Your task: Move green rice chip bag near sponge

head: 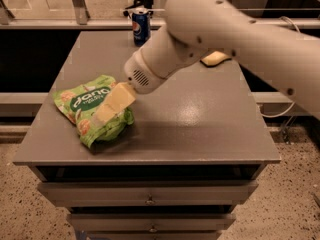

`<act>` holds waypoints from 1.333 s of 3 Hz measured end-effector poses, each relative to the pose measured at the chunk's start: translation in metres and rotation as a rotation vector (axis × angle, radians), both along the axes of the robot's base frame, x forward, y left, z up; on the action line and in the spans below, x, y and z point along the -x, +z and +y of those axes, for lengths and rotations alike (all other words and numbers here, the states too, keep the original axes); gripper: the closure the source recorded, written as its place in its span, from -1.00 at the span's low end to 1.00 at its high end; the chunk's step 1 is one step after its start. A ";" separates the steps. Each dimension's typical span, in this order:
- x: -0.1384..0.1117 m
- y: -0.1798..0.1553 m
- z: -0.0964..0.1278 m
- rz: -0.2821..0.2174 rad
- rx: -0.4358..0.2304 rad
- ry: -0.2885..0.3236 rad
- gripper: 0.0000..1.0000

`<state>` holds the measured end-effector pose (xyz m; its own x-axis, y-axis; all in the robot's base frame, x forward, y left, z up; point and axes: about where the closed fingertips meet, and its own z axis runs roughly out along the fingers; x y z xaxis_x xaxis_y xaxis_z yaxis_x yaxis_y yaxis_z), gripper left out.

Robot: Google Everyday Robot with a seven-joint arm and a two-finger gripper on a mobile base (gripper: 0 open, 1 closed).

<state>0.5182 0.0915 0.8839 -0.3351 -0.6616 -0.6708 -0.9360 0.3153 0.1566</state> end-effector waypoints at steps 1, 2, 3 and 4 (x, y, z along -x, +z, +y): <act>0.000 -0.024 0.032 0.048 -0.020 -0.020 -1.00; 0.003 -0.043 0.048 0.091 -0.027 -0.049 -0.70; -0.002 -0.047 0.044 0.092 -0.023 -0.086 -0.24; -0.013 -0.036 0.019 0.048 0.000 -0.121 0.23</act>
Offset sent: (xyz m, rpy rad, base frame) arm -0.0037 0.0629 -0.0678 0.0352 0.1503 -0.0970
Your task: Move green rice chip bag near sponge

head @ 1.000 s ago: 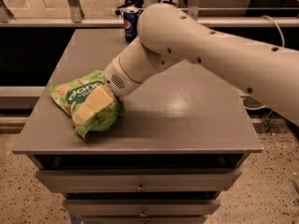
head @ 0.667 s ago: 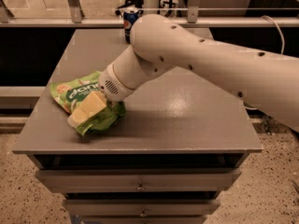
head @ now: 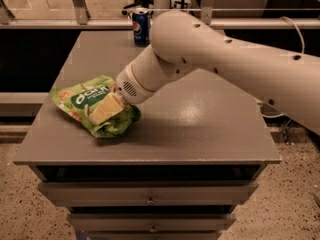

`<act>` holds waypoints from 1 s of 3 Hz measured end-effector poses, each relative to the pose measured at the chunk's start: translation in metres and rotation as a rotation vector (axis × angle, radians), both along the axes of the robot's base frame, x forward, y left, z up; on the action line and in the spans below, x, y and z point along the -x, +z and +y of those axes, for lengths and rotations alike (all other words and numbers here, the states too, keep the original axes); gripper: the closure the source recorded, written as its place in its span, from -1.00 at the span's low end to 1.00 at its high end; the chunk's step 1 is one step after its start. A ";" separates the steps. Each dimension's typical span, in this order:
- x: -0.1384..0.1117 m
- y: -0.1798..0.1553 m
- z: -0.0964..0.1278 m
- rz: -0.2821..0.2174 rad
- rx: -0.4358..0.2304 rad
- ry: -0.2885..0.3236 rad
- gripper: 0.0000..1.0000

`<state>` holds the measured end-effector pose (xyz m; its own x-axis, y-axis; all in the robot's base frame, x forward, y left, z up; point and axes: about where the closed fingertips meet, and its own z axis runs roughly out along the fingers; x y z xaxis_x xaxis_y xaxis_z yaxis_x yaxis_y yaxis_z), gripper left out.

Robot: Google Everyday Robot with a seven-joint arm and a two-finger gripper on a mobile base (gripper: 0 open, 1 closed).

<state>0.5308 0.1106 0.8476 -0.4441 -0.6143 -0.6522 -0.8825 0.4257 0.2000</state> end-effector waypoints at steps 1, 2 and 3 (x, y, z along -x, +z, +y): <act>-0.016 0.023 -0.044 -0.068 0.046 -0.029 0.69; -0.037 0.059 -0.113 -0.155 0.108 -0.073 1.00; -0.040 0.062 -0.121 -0.171 0.111 -0.087 1.00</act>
Offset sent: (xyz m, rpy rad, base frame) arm 0.0655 -0.2047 0.0926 -0.1884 -0.2397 -0.1357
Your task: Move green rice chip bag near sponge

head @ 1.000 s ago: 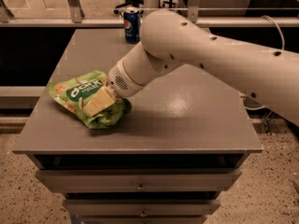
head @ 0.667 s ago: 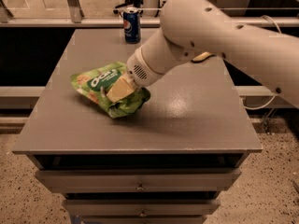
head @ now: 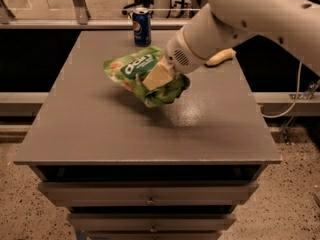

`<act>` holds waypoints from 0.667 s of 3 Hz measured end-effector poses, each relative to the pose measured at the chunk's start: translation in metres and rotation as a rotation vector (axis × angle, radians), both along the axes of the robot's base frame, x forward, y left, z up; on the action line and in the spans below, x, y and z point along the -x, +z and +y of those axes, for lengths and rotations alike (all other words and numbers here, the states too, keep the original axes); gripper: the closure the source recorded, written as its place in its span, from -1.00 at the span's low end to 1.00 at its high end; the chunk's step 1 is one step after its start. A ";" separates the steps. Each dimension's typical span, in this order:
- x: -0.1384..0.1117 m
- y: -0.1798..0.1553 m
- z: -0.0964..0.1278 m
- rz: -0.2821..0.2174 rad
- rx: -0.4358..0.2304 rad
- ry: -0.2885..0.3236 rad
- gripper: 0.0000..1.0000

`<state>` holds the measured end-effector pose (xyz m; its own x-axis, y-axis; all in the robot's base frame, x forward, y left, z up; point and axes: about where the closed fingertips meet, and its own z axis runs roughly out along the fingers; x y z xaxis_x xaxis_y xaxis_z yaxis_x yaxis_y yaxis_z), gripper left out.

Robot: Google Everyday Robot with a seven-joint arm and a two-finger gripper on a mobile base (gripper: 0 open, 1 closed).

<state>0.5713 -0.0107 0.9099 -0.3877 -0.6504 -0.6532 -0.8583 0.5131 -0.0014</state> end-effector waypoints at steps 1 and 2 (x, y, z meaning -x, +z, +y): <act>-0.009 0.008 -0.022 -0.043 0.006 -0.036 1.00; -0.045 0.006 -0.064 -0.070 0.029 -0.079 1.00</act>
Offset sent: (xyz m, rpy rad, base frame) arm 0.1343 -0.1466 0.0370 -0.0156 -0.1669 -0.1945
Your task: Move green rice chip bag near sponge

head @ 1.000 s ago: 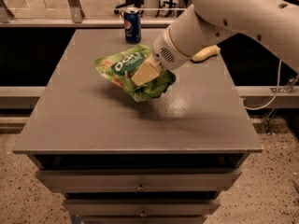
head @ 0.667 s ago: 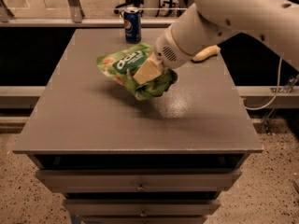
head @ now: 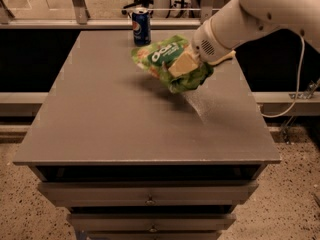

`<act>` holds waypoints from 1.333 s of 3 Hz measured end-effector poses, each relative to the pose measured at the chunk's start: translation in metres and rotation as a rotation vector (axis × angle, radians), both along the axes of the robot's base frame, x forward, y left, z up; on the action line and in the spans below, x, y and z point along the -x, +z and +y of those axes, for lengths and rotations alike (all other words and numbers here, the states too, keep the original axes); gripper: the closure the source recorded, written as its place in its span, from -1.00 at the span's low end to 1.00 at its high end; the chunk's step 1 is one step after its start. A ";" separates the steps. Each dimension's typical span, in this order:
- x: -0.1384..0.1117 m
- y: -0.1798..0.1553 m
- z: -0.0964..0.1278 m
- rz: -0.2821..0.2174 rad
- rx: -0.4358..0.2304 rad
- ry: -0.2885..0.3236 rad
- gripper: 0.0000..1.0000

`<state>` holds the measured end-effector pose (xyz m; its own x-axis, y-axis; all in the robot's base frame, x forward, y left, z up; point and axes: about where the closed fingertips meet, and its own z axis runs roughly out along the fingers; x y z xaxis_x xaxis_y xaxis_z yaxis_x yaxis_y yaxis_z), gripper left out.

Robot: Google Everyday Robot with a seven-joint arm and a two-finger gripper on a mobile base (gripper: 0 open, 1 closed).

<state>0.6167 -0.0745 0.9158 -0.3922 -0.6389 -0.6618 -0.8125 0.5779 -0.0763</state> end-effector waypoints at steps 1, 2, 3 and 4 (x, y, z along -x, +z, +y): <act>-0.082 -0.013 -0.047 -0.028 0.001 -0.047 1.00; -0.134 -0.014 -0.065 -0.067 0.001 -0.062 1.00; -0.168 0.020 -0.091 -0.176 0.009 -0.089 1.00; -0.186 0.075 -0.117 -0.313 0.006 -0.116 1.00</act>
Offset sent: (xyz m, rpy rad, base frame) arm 0.2216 -0.1019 0.0874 0.0468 -0.2939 -0.1159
